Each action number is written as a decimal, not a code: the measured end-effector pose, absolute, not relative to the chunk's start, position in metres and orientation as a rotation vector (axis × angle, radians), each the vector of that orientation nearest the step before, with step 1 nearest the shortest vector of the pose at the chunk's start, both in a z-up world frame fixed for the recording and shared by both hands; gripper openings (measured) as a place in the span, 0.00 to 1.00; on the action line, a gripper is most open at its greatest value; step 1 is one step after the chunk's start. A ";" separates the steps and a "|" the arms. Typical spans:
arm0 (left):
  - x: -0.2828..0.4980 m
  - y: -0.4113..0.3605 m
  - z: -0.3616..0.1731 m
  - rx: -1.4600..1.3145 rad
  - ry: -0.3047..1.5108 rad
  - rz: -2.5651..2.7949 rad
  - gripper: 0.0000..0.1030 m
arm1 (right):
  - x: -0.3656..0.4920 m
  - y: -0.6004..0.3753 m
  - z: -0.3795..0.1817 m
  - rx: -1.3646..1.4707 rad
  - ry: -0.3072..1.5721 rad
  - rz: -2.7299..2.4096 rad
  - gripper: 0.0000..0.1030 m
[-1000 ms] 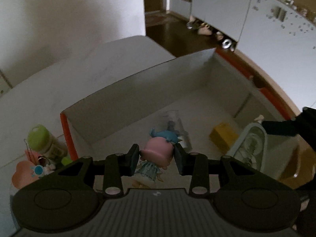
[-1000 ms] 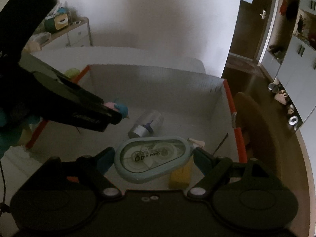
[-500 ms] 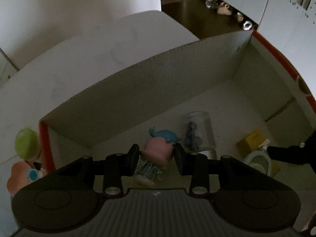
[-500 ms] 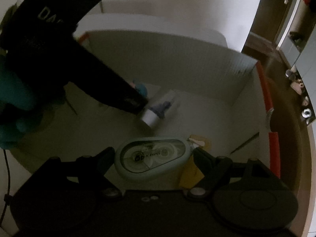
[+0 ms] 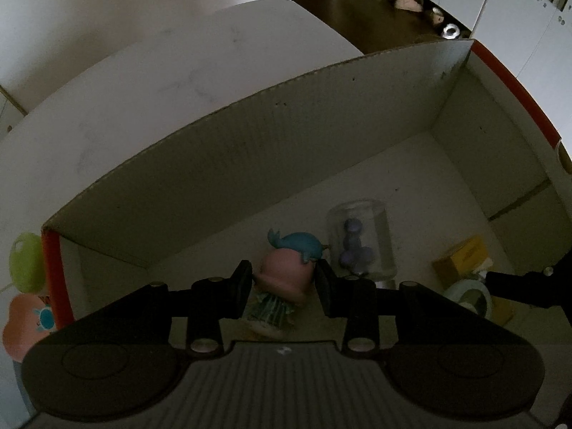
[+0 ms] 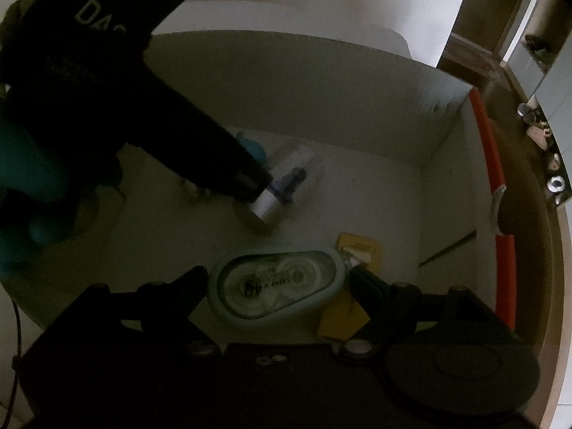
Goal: Organize rigid objects
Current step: 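Release the tape dispenser and figurine in the box and lift both tools away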
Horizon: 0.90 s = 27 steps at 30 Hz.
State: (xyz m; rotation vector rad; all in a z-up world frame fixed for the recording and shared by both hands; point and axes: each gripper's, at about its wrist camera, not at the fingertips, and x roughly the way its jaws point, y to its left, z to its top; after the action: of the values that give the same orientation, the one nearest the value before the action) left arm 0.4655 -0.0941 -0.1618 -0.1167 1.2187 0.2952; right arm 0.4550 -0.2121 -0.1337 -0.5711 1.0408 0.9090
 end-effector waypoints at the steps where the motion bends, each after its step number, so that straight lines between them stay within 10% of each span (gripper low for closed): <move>1: 0.465 -0.094 -0.162 -0.117 1.219 0.297 0.37 | 0.456 -0.209 -0.134 -0.578 1.040 0.909 0.84; 27: 0.427 -0.107 -0.121 -0.164 1.106 0.212 0.54 | 0.467 -0.239 -0.108 -0.417 0.996 0.903 0.85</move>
State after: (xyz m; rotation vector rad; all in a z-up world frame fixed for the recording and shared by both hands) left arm 0.4275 -0.1068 -0.1215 -0.1644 1.1065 0.2124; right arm 0.4668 -0.2391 -0.1080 -0.4172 0.9960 0.9025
